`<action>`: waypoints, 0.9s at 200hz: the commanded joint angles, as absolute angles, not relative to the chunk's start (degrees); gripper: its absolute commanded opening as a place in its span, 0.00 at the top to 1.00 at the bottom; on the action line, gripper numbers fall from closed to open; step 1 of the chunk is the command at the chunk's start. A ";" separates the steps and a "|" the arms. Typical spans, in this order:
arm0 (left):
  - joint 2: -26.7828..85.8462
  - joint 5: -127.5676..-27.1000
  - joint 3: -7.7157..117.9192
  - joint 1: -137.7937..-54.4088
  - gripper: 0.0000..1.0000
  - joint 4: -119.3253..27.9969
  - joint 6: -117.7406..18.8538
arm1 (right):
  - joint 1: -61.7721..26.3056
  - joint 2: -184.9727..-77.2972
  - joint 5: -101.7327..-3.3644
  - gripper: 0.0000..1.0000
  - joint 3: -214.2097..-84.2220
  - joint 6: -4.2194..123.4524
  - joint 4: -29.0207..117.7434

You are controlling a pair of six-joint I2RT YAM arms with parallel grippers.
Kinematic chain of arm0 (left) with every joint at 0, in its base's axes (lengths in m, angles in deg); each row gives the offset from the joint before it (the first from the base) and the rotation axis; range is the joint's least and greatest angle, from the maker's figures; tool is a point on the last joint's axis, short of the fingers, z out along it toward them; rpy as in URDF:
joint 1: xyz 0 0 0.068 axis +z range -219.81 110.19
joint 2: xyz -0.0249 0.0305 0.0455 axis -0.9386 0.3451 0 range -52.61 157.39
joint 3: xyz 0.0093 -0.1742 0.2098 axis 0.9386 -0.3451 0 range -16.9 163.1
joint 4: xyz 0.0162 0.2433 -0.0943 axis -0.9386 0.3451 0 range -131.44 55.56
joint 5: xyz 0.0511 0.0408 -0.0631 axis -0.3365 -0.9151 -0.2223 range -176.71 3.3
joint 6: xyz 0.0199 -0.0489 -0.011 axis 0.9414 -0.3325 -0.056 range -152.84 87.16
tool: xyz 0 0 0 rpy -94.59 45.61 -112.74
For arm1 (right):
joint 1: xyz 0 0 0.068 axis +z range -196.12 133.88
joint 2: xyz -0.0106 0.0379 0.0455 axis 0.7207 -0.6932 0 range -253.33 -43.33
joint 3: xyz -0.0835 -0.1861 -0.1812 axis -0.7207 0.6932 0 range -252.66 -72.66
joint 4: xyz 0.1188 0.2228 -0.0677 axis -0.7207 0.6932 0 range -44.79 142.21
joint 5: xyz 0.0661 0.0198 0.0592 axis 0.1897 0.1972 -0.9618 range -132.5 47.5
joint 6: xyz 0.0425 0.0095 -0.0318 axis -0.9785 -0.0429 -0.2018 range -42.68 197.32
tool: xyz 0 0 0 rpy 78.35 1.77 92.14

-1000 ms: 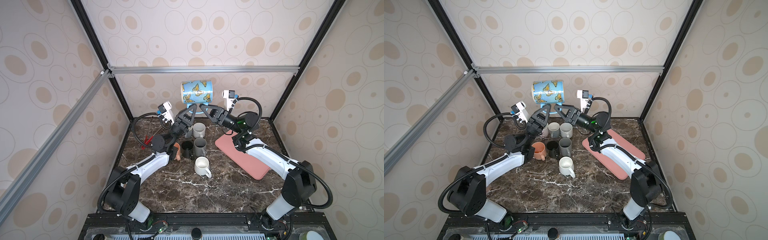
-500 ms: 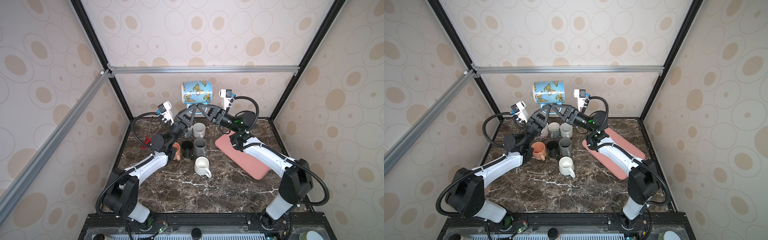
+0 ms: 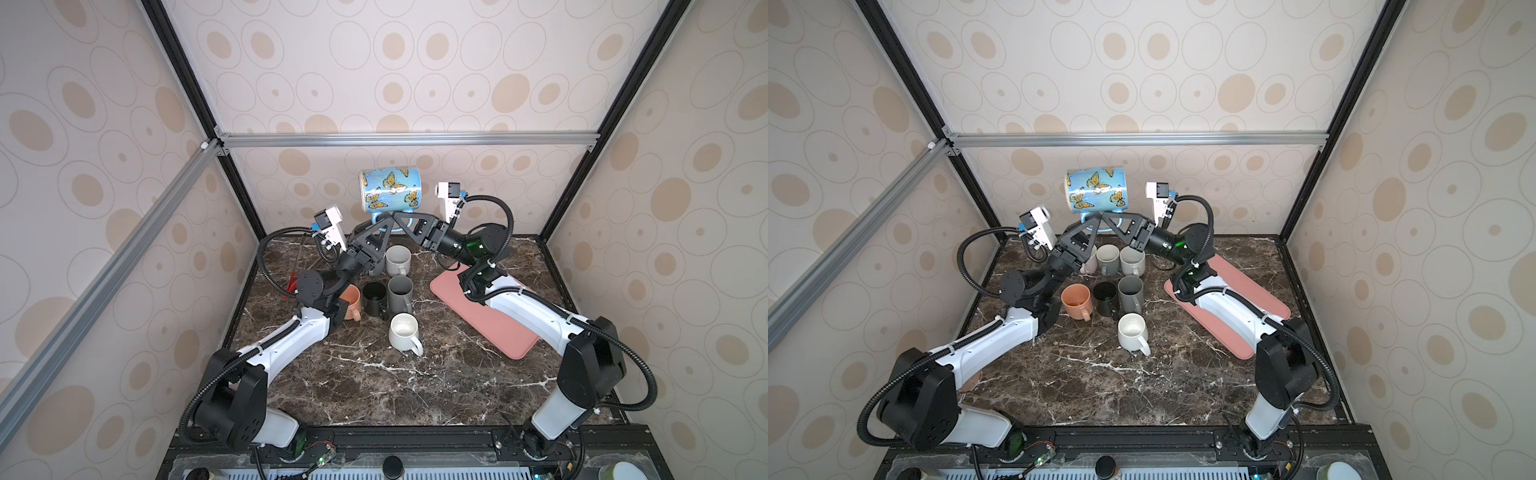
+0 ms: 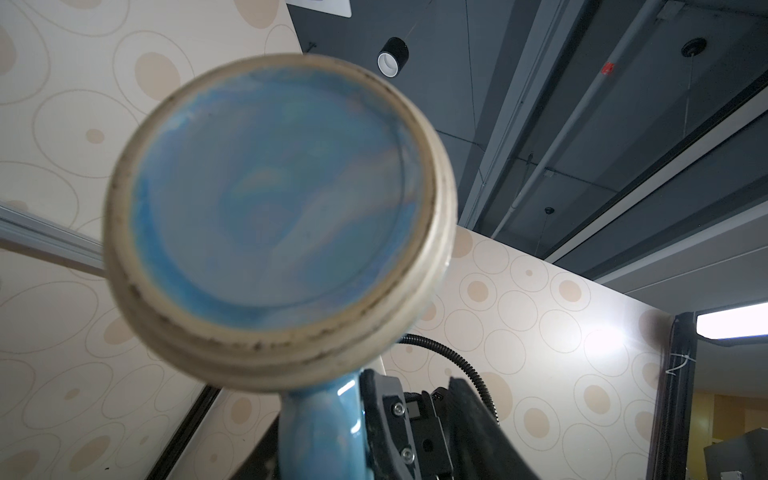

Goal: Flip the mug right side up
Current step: 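Grasp the blue mug's handle with the right gripper while the left holds it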

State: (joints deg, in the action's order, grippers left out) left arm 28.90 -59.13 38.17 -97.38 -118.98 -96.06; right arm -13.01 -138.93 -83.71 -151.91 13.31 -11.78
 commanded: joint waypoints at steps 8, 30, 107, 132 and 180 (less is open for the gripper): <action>25.36 -58.93 37.37 -96.95 0.47 -114.35 -92.62 | -12.55 -136.96 -81.97 1.00 -152.16 13.24 -18.03; 22.50 -61.85 35.83 -96.72 0.46 -107.61 -89.07 | -12.59 -136.51 -81.37 1.00 -151.78 14.00 -17.81; 9.93 -68.80 32.19 -96.58 0.44 -85.23 -74.78 | -12.57 -133.42 -76.71 1.00 -149.33 21.20 -5.56; 5.53 -72.83 30.57 -96.54 0.44 -78.00 -70.28 | -12.57 -132.91 -75.99 1.00 -148.63 23.09 -2.10; -1.25 -79.60 27.86 -96.54 0.42 -67.36 -63.84 | -10.91 -131.32 -75.06 1.00 -147.19 31.68 11.06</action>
